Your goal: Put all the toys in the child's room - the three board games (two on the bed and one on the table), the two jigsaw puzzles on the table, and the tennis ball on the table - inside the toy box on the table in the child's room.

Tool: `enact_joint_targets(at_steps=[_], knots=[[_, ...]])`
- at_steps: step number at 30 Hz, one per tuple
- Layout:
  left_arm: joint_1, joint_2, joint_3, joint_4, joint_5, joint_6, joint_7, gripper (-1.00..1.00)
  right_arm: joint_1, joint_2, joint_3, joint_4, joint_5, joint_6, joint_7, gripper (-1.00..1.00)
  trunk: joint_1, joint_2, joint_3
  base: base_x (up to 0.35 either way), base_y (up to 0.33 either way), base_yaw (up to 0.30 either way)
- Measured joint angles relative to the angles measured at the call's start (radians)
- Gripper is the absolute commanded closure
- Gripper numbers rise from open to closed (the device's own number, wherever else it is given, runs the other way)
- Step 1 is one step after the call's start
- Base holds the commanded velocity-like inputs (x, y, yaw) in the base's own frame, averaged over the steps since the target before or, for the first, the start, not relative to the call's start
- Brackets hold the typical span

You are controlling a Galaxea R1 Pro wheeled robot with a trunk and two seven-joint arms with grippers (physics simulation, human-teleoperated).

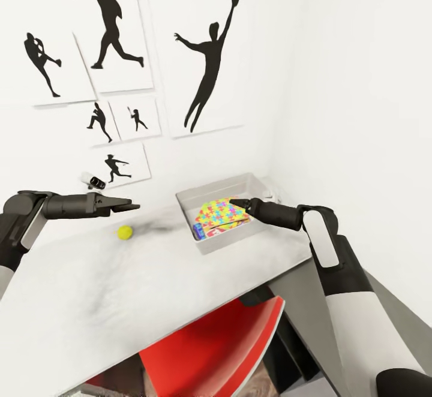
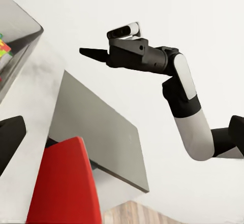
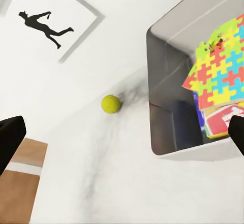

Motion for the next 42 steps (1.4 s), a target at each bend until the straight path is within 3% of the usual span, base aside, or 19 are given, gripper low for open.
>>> enact_joint_targets(at_steps=[14, 23, 42], knots=[[0.001, 0.001, -0.001, 0.0, -0.001, 0.0, 0.0, -1.0, 0.009, -0.003, -0.005, -0.003, 0.0, 0.002, 0.003, -1.0, 0.0, 0.0, 0.019, -0.002, 0.0, 0.068], [0.001, 0.001, 0.0, 0.0, -0.002, 0.0, 0.0, -1.0, 0.025, -0.003, -0.042, -0.005, 0.0, 0.001, 0.002, -1.0, 0.0, 0.0, 0.034, 0.0, 0.0, 0.002], [0.001, 0.001, 0.0, 0.001, -0.002, 0.0, 0.0, -1.0, 0.026, -0.001, -0.048, -0.008, 0.0, 0.001, 0.002, -1.0, 0.0, 0.0, 0.066, 0.0, 0.0, 0.0]])
